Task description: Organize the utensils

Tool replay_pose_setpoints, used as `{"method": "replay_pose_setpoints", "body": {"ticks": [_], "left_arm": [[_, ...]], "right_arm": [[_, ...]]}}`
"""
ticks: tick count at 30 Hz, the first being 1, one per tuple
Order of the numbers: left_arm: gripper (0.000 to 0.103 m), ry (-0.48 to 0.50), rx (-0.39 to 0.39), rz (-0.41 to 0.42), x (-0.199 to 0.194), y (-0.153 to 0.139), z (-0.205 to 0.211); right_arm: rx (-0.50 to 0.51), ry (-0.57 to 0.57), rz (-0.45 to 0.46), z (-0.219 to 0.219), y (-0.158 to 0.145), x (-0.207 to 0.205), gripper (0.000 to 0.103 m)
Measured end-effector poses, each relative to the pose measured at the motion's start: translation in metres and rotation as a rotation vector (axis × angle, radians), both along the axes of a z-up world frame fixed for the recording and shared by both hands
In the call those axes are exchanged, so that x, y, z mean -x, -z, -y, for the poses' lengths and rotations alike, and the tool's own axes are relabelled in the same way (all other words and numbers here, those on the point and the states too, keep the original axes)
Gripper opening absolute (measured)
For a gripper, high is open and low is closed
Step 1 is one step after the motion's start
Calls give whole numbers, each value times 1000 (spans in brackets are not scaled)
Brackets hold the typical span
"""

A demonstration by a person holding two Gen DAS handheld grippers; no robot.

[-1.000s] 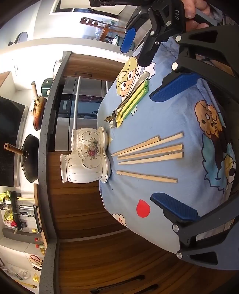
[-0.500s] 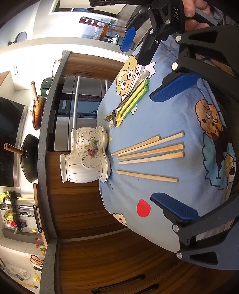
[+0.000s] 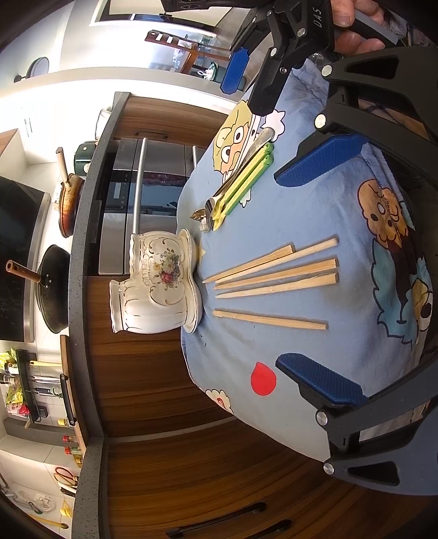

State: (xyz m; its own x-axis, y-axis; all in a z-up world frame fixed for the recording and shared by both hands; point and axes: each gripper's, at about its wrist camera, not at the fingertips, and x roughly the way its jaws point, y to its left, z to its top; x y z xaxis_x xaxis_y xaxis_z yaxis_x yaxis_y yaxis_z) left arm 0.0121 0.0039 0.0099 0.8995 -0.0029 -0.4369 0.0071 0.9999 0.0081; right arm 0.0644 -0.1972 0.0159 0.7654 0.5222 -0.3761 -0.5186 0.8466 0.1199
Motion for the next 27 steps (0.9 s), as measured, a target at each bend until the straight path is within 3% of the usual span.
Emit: {"method": "replay_pose_setpoints", "body": {"ticks": [27], "left_arm": [[98, -13, 17, -23, -7, 0, -9]], "right_arm": [[11, -4, 2, -2, -6, -3, 98]]}}
